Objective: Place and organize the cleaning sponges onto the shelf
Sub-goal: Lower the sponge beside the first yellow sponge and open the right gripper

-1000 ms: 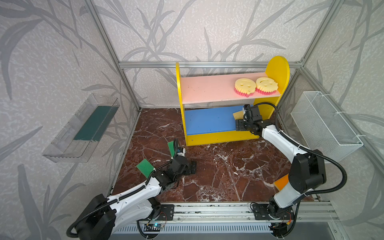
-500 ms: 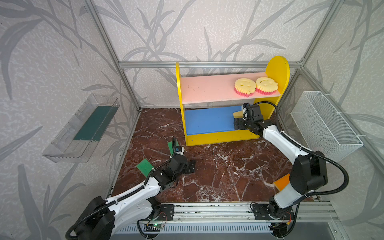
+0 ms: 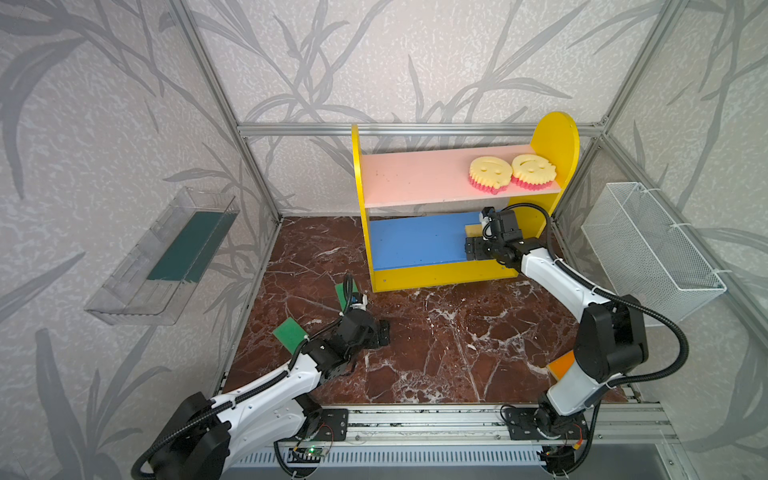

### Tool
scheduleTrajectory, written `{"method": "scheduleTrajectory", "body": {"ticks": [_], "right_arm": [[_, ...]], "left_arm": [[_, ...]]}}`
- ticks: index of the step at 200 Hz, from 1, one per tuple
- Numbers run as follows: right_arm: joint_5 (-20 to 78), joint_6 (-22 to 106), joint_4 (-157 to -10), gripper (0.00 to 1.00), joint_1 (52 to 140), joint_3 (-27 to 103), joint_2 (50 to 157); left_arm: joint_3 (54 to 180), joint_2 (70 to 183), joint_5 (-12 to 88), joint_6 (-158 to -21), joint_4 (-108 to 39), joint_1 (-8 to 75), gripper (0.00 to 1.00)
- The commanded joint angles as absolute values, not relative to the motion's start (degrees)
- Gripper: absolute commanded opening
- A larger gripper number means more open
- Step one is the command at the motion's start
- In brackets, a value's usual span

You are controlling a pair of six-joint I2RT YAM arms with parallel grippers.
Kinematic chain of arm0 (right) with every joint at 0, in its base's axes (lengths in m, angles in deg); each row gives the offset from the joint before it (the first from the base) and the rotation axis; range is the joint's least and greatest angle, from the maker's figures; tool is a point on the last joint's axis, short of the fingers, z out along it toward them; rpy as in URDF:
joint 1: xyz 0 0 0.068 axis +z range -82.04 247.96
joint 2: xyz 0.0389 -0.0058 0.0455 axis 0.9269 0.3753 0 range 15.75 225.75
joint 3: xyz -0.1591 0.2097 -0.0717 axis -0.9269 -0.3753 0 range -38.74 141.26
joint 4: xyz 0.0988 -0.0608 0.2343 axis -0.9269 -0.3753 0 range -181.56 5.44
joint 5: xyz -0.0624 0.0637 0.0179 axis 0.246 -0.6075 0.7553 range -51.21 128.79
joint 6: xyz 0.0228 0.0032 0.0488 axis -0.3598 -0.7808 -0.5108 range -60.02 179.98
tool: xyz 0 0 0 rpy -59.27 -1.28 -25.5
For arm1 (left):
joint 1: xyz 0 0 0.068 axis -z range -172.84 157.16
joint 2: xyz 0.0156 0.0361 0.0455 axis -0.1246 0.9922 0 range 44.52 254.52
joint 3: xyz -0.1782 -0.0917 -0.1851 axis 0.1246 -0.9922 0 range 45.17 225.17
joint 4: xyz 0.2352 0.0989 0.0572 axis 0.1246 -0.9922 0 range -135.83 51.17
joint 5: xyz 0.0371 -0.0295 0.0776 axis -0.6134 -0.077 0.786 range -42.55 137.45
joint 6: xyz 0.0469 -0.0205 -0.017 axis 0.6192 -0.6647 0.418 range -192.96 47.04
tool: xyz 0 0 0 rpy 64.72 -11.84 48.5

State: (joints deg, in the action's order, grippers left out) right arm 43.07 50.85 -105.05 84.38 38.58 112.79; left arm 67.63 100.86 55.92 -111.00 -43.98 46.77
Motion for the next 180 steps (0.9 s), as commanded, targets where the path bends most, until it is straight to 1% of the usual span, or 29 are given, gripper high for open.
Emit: {"method": "scheduleTrajectory", "body": {"ticks": [1, 42, 98, 160, 175, 180], "right_arm": [[44.2, 51.41, -104.51, 0.87, 84.13, 40.43, 113.2], [44.46, 51.89, -104.64, 0.79, 84.13, 40.68, 114.93], [49.02, 52.94, -105.04, 0.79, 84.04, 40.45, 114.12], [48.13, 52.84, -105.08, 0.79, 83.87, 40.63, 113.89], [46.46, 52.98, -104.82, 0.83, 83.87, 40.37, 113.92], [45.95, 52.95, -104.71, 0.85, 83.87, 40.17, 112.15]], "left_arm": [[69.19, 101.3, 55.98, -110.49, -43.9, 46.45, 0.97], [68.86, 101.56, 55.95, -110.67, -43.68, 46.27, 0.97], [68.68, 101.41, 55.87, -111.0, -43.66, 46.18, 0.97], [68.12, 100.96, 55.91, -111.2, -43.76, 46.1, 0.97], [68.18, 100.83, 55.86, -111.34, -43.68, 46.1, 0.97], [68.12, 100.79, 55.81, -111.28, -43.69, 46.11, 0.97]]}}
